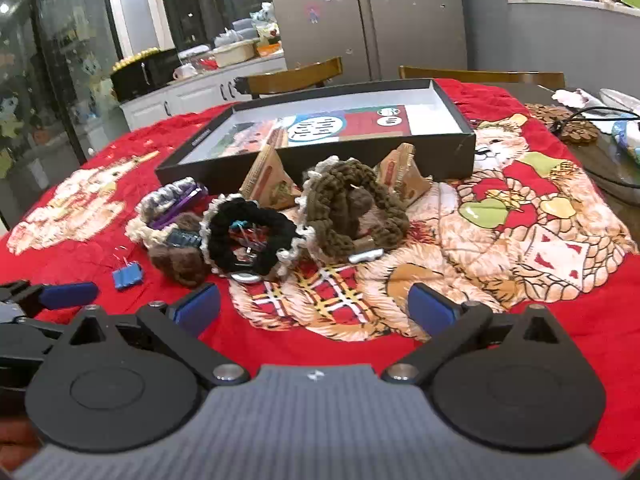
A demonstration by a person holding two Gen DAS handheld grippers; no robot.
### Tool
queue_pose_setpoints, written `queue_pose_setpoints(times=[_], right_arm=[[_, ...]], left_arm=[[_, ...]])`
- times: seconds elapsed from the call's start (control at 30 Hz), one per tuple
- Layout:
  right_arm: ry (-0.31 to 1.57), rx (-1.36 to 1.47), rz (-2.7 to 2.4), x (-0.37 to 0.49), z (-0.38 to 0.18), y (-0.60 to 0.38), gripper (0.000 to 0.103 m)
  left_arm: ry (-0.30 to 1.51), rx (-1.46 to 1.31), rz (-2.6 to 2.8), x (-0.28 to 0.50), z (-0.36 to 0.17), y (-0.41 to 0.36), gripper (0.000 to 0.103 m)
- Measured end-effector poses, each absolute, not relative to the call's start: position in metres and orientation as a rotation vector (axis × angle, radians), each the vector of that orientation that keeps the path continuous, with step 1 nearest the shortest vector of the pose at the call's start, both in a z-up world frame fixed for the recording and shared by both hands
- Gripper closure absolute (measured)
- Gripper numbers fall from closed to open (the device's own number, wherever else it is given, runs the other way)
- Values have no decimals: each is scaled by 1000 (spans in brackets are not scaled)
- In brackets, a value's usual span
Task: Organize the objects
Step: 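Close the left gripper on the blue binder clip while the right grips the black beaded tie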
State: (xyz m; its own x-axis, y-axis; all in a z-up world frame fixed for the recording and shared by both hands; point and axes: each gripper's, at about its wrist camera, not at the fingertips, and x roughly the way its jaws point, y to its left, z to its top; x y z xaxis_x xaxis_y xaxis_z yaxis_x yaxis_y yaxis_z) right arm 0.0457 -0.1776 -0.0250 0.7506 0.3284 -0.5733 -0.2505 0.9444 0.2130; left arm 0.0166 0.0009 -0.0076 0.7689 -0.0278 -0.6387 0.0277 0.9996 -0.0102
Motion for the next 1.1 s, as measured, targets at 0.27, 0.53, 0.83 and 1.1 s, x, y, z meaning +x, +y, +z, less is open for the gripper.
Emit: queue_pose_setpoints(times=[0.27, 0.53, 0.83, 1.1], right_arm=[[623, 187, 368, 42, -23, -180, 18], [639, 274, 453, 51, -26, -183, 51], [642, 239, 430, 65, -26, -173, 53], [648, 258, 400, 70, -29, -171, 69]], left_arm=[[651, -41, 5, 15, -4, 6, 7], [641, -42, 66, 17, -3, 11, 21], [628, -12, 69, 28, -3, 17, 44], [620, -29, 52, 32, -3, 23, 55]])
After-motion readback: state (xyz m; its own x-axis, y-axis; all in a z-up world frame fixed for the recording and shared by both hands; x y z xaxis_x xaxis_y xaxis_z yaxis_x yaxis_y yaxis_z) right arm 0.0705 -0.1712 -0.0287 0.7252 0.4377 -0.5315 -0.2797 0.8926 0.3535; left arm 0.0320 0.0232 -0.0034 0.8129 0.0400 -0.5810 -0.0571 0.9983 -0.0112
